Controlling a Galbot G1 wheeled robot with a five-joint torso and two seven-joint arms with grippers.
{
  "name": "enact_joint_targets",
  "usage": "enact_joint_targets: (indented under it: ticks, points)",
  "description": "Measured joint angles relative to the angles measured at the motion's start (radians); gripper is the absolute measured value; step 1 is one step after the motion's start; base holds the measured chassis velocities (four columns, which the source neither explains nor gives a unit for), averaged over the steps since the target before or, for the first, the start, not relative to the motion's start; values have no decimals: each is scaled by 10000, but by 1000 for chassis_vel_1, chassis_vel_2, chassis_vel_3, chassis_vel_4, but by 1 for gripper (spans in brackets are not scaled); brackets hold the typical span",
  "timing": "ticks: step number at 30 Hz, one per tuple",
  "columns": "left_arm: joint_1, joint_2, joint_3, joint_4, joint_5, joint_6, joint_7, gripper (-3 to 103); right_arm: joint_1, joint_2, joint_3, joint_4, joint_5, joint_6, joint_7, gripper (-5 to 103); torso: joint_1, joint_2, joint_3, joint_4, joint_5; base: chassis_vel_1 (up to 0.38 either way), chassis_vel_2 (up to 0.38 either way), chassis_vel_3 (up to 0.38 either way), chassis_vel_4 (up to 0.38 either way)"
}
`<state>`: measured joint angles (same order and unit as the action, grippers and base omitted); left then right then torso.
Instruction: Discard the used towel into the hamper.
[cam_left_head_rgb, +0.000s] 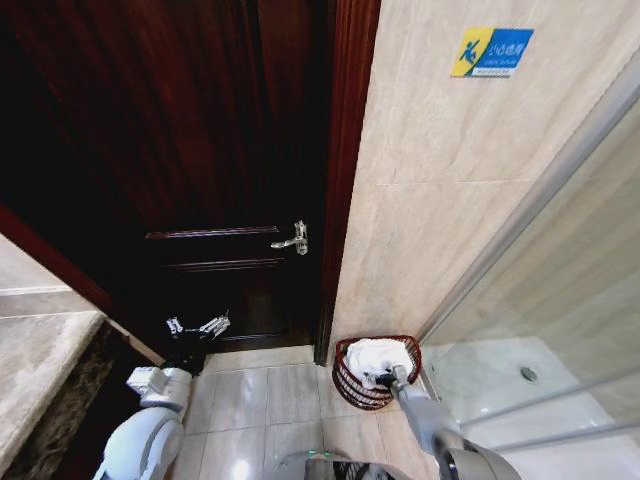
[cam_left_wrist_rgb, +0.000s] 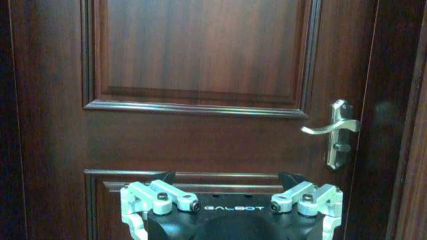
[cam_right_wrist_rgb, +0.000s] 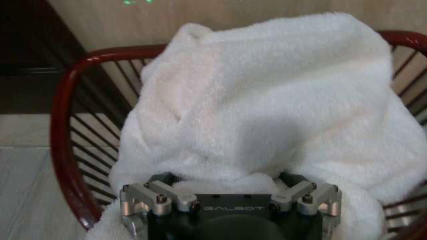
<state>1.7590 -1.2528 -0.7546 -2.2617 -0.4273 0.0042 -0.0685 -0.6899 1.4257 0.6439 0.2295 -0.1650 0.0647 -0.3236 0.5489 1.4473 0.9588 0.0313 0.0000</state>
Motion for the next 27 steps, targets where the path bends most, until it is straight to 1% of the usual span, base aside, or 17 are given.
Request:
enact_joint_targets:
  ticks: [7,9,10,11,12,13,14,15,16,17,19,21,22,24,25,27]
  points:
    - [0,0,0,0,0,0,0,100,229,-41,306,-297,26,-262,409,100,1,0,2,0,4,0,0,0,0]
    - [0,0,0,0,0,0,0,100,191,-92,367,-125,208,-304,419,100,1,0,3,-2,4,0,0,0,0]
    - [0,0,0,-1,0,0,0,100,34,-146,191,244,476,-313,314,100,2,0,3,-2,2,0,0,0,0]
    - [0,0,0,-1,0,0,0,100,34,-146,191,244,476,-313,314,100,2,0,3,-2,2,0,0,0,0]
    - [0,0,0,0,0,0,0,100,-81,-191,15,506,690,-322,237,100,2,0,3,-2,2,0,0,0,0]
    - [0,0,0,0,0,0,0,100,-334,-283,-309,1030,1089,-351,110,100,2,0,3,-2,3,0,0,0,0]
    - [0,0,0,0,0,0,0,100,-858,-482,-864,2029,1768,-516,-60,100,2,0,3,-3,0,0,0,0,0]
    - [-1,0,-1,0,0,0,-1,100,-1316,-684,-1240,2840,2240,-626,-133,100,2,0,2,-2,4,0,0,0,0]
    - [0,0,1,0,0,0,2,100,-1630,-837,-1432,3383,2499,-697,-171,100,2,1,2,-4,2,0,0,0,0]
    - [0,0,1,0,0,0,2,100,-1630,-837,-1432,3383,2499,-697,-171,100,2,1,2,-4,2,0,0,0,0]
    - [0,1,0,0,0,0,0,100,-2631,-1348,-1910,5091,3154,-831,-245,100,1,2,2,-7,1,0,0,0,0]
    - [0,0,0,0,0,0,-1,100,-3167,-1628,-1985,5879,3312,-726,-334,100,1,3,2,-4,1,0,0,0,0]
    - [0,0,0,0,0,0,-1,100,-3167,-1628,-1985,5879,3312,-726,-334,100,1,3,2,-4,1,0,0,0,0]
    - [0,0,0,0,0,0,0,100,-3796,-1918,-1827,6652,3321,-428,-529,100,1,2,1,-3,4,0,0,0,0]
    - [0,0,0,0,0,0,0,100,-3796,-1918,-1827,6652,3321,-428,-529,100,1,2,1,-3,4,0,0,0,0]
    - [0,0,-1,0,0,0,-1,100,-4369,-2174,-1685,7293,3465,-169,-703,100,1,3,1,-2,0,0,0,0,0]
